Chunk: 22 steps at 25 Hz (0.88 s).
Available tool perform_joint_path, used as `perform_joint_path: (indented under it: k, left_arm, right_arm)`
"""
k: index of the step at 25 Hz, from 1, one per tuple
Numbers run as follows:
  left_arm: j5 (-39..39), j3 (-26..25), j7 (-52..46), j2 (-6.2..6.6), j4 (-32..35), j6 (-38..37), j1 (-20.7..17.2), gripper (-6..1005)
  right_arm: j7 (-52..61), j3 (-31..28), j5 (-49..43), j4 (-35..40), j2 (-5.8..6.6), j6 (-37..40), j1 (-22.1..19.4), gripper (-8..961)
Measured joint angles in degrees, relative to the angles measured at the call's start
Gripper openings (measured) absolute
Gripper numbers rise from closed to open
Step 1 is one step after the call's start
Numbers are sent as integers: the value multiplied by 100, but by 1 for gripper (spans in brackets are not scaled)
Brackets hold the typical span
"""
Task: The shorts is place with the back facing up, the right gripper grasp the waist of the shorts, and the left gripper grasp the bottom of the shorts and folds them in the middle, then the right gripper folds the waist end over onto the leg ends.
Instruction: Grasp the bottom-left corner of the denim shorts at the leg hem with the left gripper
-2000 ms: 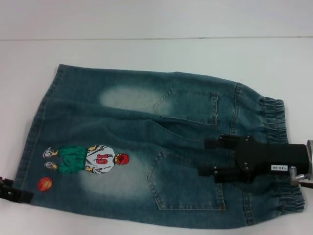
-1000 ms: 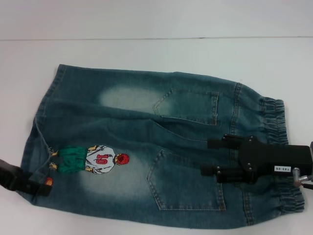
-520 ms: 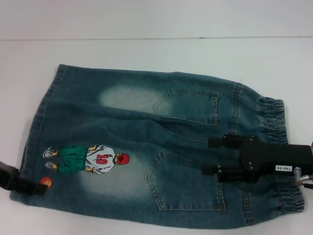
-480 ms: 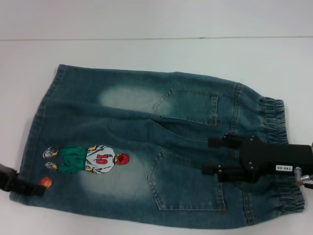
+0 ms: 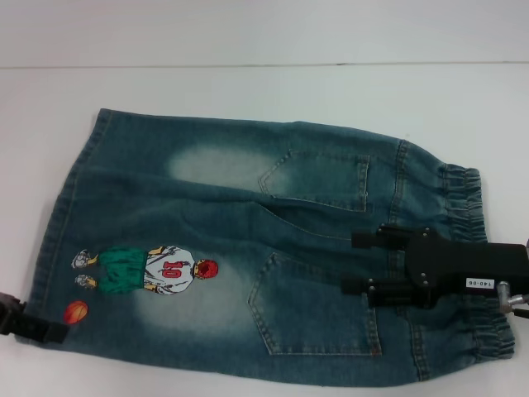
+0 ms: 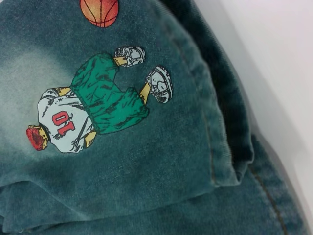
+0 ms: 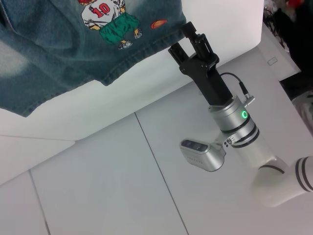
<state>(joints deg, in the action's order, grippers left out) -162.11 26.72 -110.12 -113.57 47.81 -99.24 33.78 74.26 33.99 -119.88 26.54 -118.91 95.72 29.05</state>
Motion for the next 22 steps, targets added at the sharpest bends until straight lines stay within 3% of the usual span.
perform_joint_path:
  k: [22]
  left_arm:
    - [0, 35, -105, -19, 0, 40, 99, 801]
  right_arm:
    - [0, -54, 60, 0, 17, -1, 36, 900]
